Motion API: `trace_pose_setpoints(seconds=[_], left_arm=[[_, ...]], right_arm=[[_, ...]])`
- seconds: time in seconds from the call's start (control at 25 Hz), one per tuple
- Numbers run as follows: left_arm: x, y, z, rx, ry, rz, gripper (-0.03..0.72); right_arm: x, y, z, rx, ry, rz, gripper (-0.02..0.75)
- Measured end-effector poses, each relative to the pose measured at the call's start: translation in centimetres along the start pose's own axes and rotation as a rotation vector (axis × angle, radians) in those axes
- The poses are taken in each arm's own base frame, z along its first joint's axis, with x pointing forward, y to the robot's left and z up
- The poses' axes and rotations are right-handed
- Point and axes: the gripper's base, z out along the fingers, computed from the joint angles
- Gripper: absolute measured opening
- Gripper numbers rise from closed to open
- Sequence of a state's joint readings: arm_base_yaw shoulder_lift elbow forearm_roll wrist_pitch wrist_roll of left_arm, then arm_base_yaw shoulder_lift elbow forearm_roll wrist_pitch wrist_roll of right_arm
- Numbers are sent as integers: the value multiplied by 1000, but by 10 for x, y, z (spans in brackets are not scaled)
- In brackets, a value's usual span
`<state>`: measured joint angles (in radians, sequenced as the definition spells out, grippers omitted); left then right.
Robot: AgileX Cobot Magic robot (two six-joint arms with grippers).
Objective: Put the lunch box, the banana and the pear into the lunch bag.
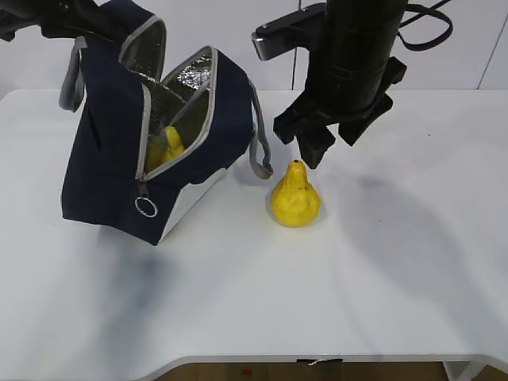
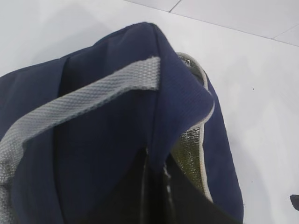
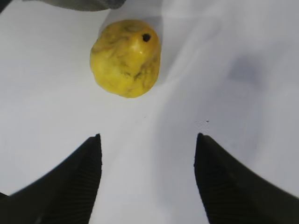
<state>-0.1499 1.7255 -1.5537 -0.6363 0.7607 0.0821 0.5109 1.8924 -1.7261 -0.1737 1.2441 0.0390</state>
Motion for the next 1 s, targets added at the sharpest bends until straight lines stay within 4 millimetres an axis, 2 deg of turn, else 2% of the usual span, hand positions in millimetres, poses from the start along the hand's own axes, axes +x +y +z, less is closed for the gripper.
trace_pose_setpoints(seconds=[0.32, 0.68, 1.0], left_arm=[[0, 0, 0, 0, 2, 0, -6], [0, 0, 0, 0, 2, 0, -6], [0, 0, 0, 0, 2, 2, -6]], right_arm=[[2, -3, 9, 6, -10, -9, 497], [-4, -37, 24, -148, -87, 32, 498], [-12, -34, 31, -256, -173, -64, 498]])
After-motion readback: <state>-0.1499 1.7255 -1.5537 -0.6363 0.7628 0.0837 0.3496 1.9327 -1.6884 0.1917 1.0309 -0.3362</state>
